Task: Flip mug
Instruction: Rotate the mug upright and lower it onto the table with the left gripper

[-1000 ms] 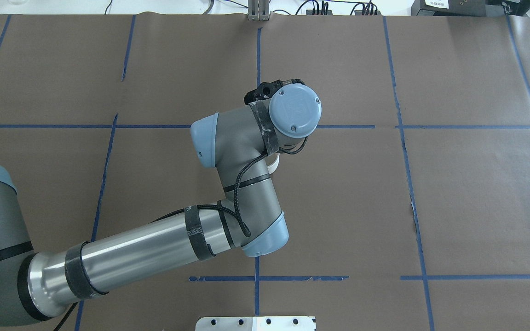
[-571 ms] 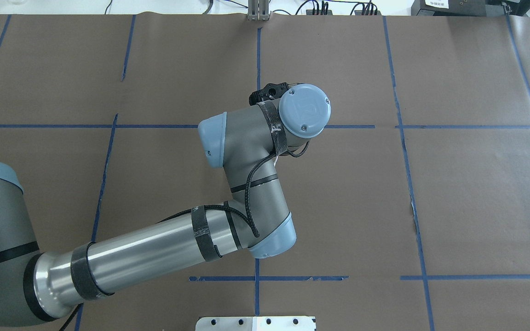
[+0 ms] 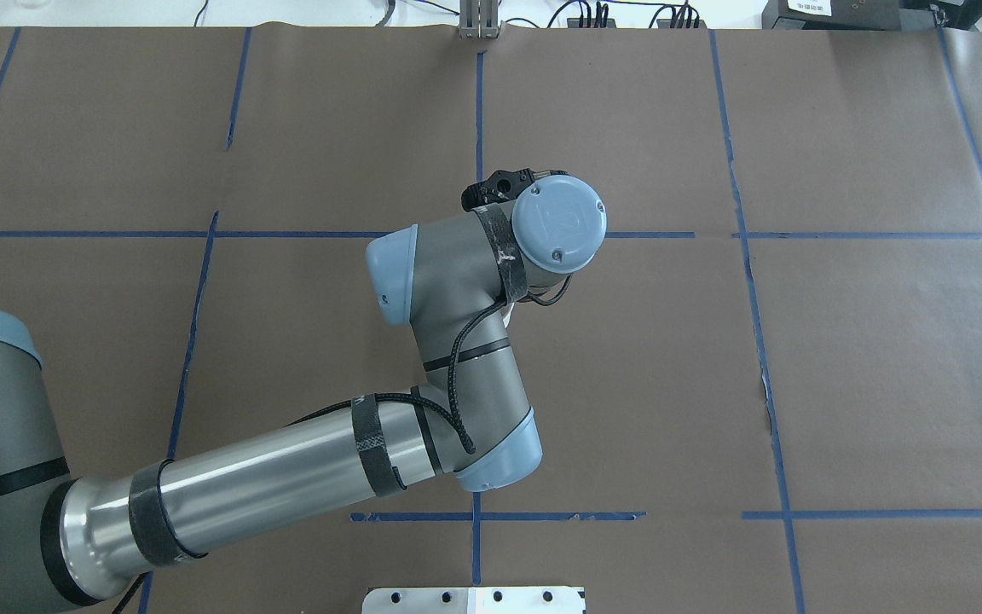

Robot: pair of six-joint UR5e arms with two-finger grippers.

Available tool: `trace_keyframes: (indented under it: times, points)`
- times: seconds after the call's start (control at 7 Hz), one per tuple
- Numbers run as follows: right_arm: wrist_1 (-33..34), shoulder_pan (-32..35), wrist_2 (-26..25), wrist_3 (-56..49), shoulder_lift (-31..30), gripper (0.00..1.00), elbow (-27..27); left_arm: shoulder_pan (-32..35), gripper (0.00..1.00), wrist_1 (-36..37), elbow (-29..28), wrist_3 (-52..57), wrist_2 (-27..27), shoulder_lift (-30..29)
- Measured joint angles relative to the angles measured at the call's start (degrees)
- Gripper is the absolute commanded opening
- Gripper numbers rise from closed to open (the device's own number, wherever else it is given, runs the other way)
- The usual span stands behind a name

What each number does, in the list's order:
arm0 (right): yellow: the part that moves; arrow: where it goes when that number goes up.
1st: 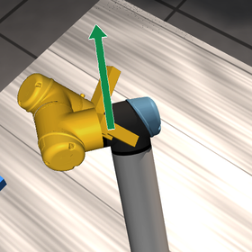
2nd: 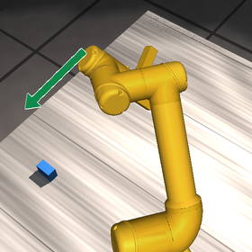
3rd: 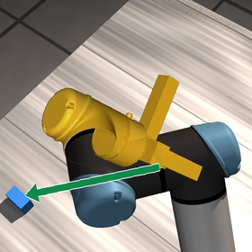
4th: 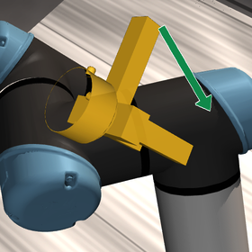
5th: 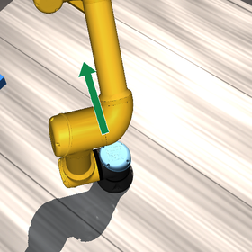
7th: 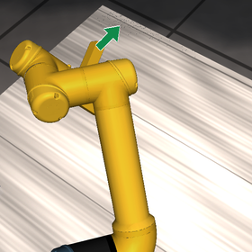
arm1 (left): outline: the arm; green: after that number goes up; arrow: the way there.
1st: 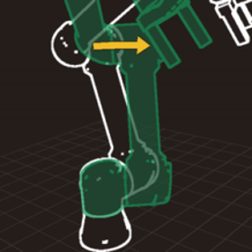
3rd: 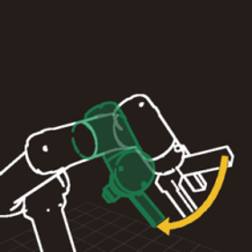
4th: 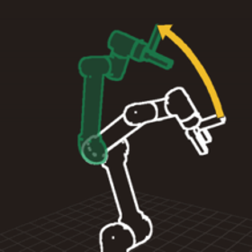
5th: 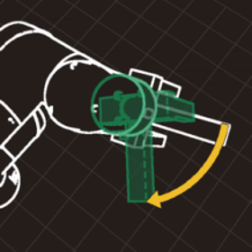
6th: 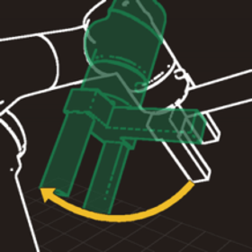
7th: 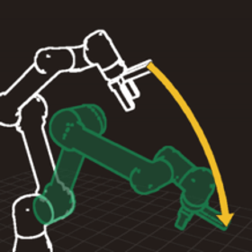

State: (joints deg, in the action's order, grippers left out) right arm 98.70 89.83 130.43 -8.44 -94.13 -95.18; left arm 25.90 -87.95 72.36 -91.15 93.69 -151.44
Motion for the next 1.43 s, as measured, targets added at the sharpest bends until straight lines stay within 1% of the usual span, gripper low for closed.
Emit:
trace_keyframes:
  times: [0.29, 0.43, 0.57, 0.71, 0.86, 1.14, 1.43]
  points:
    - [0.0, 0.0, 0.0, 0.0, 0.0, 1.0, 0.0, -0.2, 0.0, -0.56, -0.09, 0.0, 0.0, 0.53]
    - [0.0, 0.0, 0.0, 0.0, 0.0, 1.0, 0.0, -0.3, 0.16, -0.59, 0.01, 0.0, 0.02, 0.9]
    - [0.0, 0.0, 0.0, 0.0, 0.0, 1.0, 0.0, -0.34, 0.48, -0.58, 0.1, 0.0, 0.06, 1.06]
    - [0.0, 0.0, 0.0, 0.0, 0.0, 1.0, 0.0, -0.33, 0.85, -0.56, 0.15, 0.0, 0.08, 1.11]
    - [0.0, 0.0, 0.0, 0.0, 0.0, 1.0, 0.0, -0.33, 1.0, -0.56, 0.2, 0.0, 0.08, 1.16]
    - [0.0, 0.0, 0.0, 0.0, 0.0, 1.0, 0.0, -0.17, 1.0, -0.37, 0.99, 0.02, 0.08, 1.21]
    - [0.0, 0.0, 0.0, 0.0, 0.0, 1.0, 0.0, 1.81, 1.0, 1.57, 5.91, 1.55, 0.42, 1.8]
